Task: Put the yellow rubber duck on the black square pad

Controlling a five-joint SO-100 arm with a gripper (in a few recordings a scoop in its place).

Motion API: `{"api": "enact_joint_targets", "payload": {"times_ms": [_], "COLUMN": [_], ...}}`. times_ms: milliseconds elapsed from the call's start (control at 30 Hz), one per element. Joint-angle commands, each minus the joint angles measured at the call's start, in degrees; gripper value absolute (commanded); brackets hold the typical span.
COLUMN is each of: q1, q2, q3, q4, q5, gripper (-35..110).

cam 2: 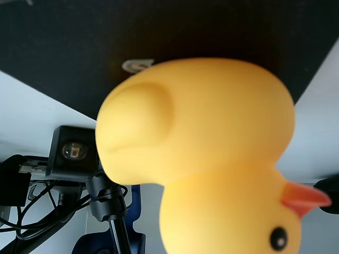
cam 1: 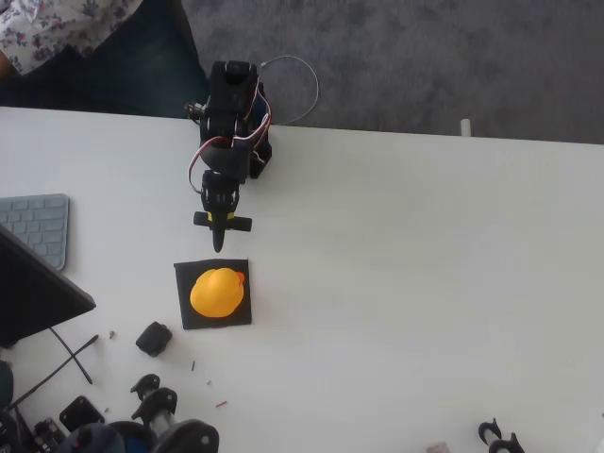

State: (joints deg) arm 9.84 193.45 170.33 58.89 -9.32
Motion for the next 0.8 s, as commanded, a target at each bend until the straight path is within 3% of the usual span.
{"api": "enact_joint_targets", "payload": {"times_ms": [0,167,767], "q1": [0.9,0.8,0.7], "q2": [0.7,0.7,0.8], "q3": [0.6,0.6,0.7], "q4": [0.2,-0.2,0.2], "q5": [0.2,0.2,0.3], "gripper": [9,2,1]}}
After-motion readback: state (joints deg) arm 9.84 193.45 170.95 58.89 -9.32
